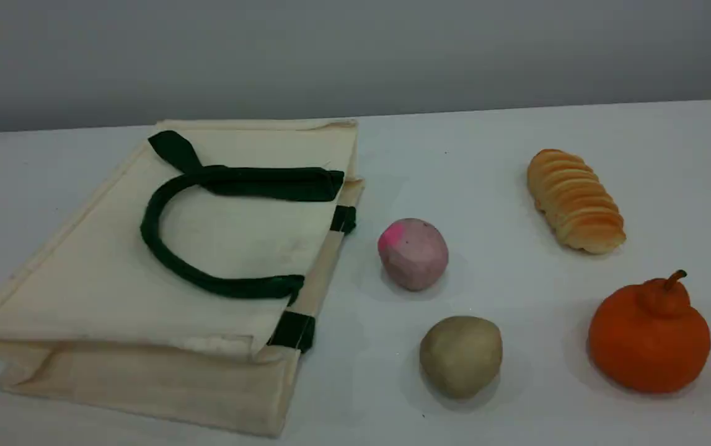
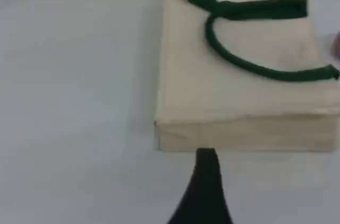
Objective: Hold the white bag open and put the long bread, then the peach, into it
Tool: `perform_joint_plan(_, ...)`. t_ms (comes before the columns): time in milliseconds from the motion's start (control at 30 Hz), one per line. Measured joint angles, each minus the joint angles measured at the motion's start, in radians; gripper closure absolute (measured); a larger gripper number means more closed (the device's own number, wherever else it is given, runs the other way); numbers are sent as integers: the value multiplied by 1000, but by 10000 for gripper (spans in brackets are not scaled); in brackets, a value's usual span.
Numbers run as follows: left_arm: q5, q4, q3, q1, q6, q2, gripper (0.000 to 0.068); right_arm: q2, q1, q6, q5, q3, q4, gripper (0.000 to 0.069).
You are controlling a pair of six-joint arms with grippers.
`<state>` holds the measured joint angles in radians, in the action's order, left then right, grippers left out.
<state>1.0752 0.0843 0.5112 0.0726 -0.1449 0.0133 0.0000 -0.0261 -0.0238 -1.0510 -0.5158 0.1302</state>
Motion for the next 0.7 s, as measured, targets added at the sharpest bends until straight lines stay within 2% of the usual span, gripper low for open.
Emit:
perform_joint_plan(67,-16,-35,9,21,10,27,114,9,-1,0,19,-6,-3,158)
perform_joint_plan(233,-69,-96,21,22,62,161,114,123,18,-1,42,-53,-2,158)
perform_joint_plan(467,-206,-84,78,22,207,415,114,337,18,-3,81,-190,28,158)
perform_joint_plan(567,-248,-84,136,22,212,532,114,431,18,-3,115,-258,27,158)
perform_joint_plan(700,-254,-84,234,22,211,688,114,552,18,-3,127,-349,25,158)
